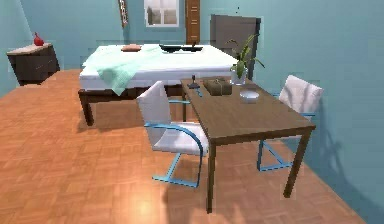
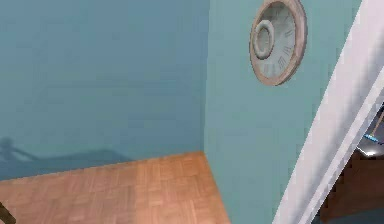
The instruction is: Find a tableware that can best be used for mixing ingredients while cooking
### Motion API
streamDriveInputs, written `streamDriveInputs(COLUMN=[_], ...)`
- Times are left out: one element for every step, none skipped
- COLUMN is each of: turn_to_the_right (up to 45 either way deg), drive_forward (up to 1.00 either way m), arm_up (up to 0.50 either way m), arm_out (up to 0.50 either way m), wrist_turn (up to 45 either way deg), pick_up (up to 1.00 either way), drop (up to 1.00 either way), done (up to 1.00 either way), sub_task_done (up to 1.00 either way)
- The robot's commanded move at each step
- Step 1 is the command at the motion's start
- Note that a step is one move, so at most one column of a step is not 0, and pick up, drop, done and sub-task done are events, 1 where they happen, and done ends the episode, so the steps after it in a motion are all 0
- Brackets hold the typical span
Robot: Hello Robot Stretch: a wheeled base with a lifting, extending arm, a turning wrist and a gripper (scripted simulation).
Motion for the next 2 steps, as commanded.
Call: streamDriveInputs(turn_to_the_right=[-9.0,0.0], drive_forward=[0.00,0.70], arm_up=[0.00,0.00], arm_out=[0.00,0.00], wrist_turn=[0.0,0.0], pick_up=[0.00,0.00], drop=[0.00,0.00], done=[0.00,0.00], sub_task_done=[0.00,0.00])
